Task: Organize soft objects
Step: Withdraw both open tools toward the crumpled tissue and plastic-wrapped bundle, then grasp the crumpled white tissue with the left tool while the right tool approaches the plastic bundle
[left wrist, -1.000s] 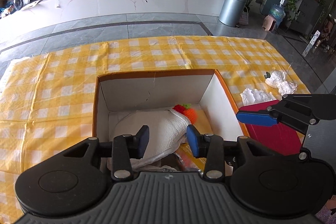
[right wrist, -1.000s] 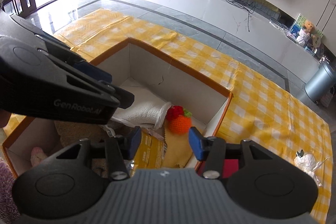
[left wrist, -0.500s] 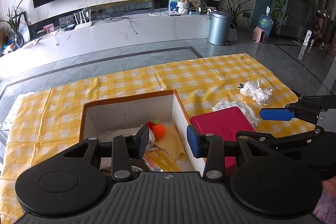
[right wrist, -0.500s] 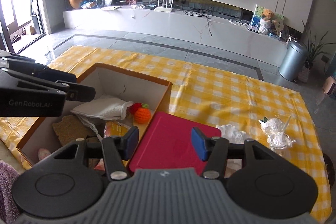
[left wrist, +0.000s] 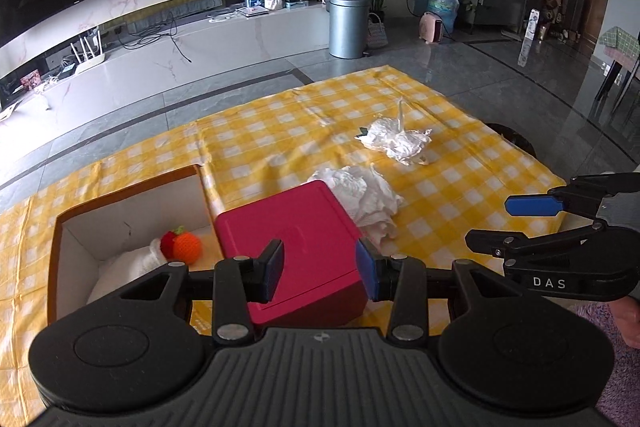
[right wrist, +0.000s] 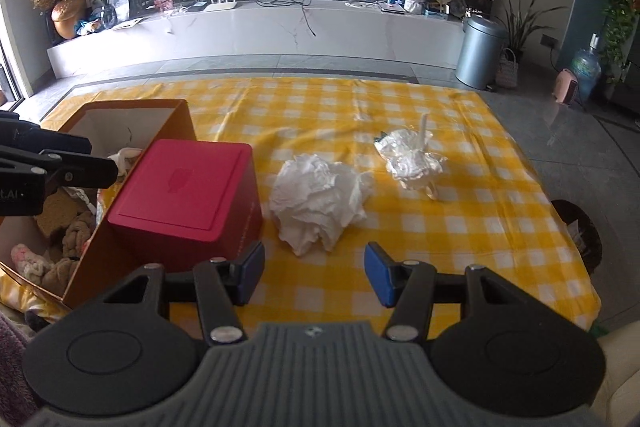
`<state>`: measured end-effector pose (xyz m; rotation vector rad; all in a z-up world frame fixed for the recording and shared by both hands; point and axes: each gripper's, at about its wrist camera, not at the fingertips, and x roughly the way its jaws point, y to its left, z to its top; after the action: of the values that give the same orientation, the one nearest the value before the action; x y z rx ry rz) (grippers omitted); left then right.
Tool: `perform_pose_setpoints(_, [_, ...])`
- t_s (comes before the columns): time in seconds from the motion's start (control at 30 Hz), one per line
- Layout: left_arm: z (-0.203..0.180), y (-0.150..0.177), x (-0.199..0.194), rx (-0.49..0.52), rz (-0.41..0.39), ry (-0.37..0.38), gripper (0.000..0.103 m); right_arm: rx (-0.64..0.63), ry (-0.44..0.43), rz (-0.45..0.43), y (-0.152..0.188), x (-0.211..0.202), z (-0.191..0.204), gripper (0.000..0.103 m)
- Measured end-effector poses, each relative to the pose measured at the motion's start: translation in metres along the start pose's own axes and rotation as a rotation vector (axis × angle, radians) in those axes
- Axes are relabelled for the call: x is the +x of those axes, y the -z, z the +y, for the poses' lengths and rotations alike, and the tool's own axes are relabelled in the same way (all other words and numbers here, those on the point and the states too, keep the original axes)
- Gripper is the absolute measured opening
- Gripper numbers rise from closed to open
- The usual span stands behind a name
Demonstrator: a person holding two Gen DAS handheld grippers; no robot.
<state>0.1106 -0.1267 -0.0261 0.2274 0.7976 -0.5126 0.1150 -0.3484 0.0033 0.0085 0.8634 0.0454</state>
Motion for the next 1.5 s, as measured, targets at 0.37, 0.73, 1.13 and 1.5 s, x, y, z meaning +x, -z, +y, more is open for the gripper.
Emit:
perform_pose_setpoints(0.37, [-0.045,-0.023,0.058,0.073,0.074,0.086,0.047,0.043,0.05,0.033,0.013,0.024,-0.059,0.055])
perform_pose_setpoints(0.73, [-0.049,-0.071,0.153,0.075,0.252,0.087,0.059,0.085,0.086,0.063,-0.002,0.069,-0.102,0.055])
perform_pose_setpoints(1.13, [-0.051,-0.084,0.264,-0.043,0.51,-0.08,0.085,0.119,0.073,0.125,-0.003,0.104,-0.122,0.055])
perform_pose_setpoints(1.5, [-0.046,-0.072,0.299,-0.097,0.601,-0.084,0.077,0.116,0.054,0.142,-0.009,0.128,-0.127,0.057])
